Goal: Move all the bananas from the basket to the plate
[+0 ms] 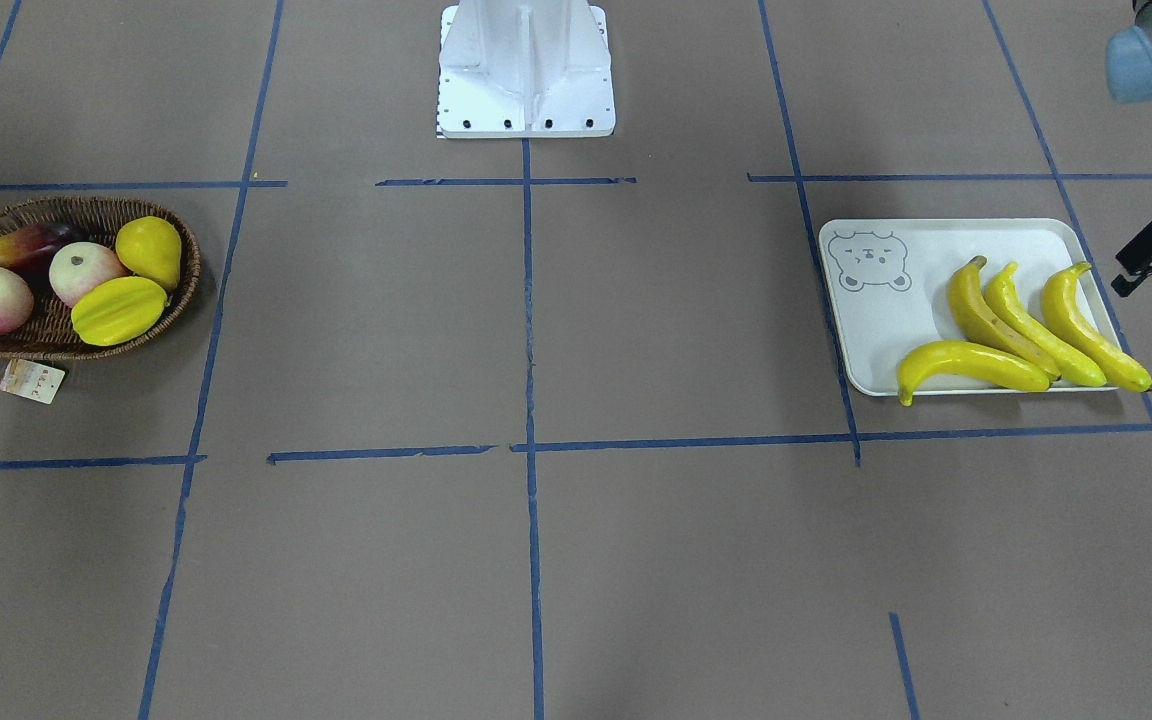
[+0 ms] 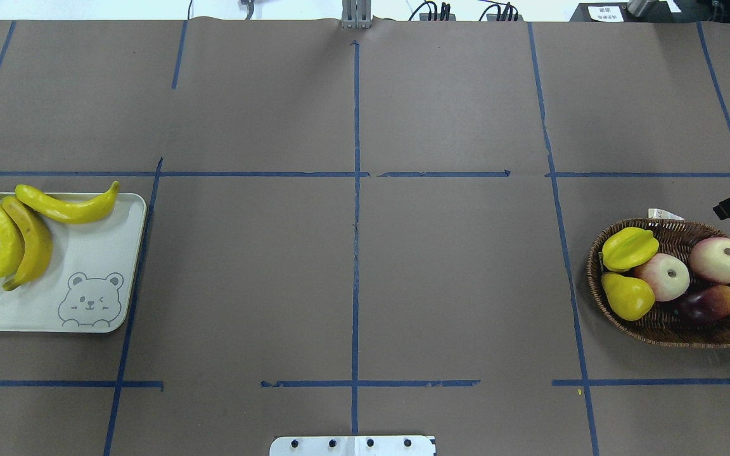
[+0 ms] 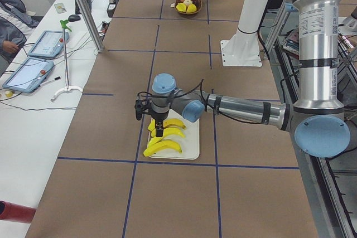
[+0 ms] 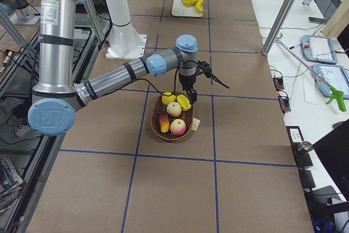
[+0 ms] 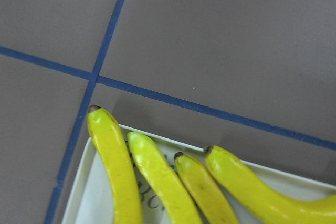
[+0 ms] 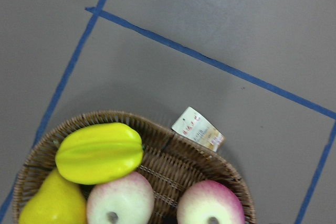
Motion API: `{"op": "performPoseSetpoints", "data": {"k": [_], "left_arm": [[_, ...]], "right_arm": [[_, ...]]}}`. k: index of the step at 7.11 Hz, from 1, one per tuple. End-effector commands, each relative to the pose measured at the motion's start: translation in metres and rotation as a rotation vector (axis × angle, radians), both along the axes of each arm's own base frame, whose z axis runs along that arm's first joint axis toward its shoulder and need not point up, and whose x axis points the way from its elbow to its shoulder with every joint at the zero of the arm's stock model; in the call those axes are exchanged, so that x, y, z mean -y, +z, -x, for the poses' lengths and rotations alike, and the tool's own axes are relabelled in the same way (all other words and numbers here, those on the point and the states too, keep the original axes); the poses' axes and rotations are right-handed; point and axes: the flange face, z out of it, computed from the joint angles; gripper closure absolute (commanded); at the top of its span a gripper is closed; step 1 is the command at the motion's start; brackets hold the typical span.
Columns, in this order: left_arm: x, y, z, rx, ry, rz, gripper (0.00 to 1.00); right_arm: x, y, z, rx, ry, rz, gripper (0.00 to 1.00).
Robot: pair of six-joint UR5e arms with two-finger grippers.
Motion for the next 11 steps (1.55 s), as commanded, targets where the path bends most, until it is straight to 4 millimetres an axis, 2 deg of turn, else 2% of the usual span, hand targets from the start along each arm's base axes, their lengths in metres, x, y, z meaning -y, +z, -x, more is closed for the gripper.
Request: {"op": "performPoseSetpoints", "data": {"k": [1,2,5,6,7,8,9,10,11], "left_arm": [[-0.008,0.028,0.054,0.097,0.258,-0.083,0.01],[-0.015,0.033,0.076,0.104,0.307,-0.055,0.01],[-0.033,0.04,0.109,0.047,0.328,-0.037,0.01],[-0.036,0.046,0.11,-0.037,0.303,-0.021,0.01],[-0.036,0.049,0.109,-0.045,0.303,-0.025,0.01],[-0.04,0.053,0.109,-0.048,0.302,-0.014,0.0],[-0.04,0.05,0.113,-0.038,0.297,-0.026,0.01],[-0.041,0.051,0.124,-0.036,0.271,-0.03,0.01],[-0.041,0.043,0.125,-0.028,0.268,-0.043,0.01]], "right_arm": [[-0.009,0.048,-0.06,0.038,-0.055,-0.009,0.01],[-0.009,0.073,-0.087,0.024,-0.061,-0.02,0.01],[-0.016,0.144,-0.141,0.015,-0.101,-0.027,0.01],[-0.027,0.164,-0.15,0.02,-0.101,0.0,0.01],[-0.05,0.183,-0.152,0.027,-0.085,0.057,0.01],[-0.056,0.185,-0.155,0.041,-0.062,0.077,0.01],[-0.055,0.179,-0.16,0.041,0.0,0.103,0.02],[-0.056,0.183,-0.16,0.041,0.015,0.125,0.02],[-0.057,0.185,-0.163,0.042,0.037,0.143,0.02]]}}
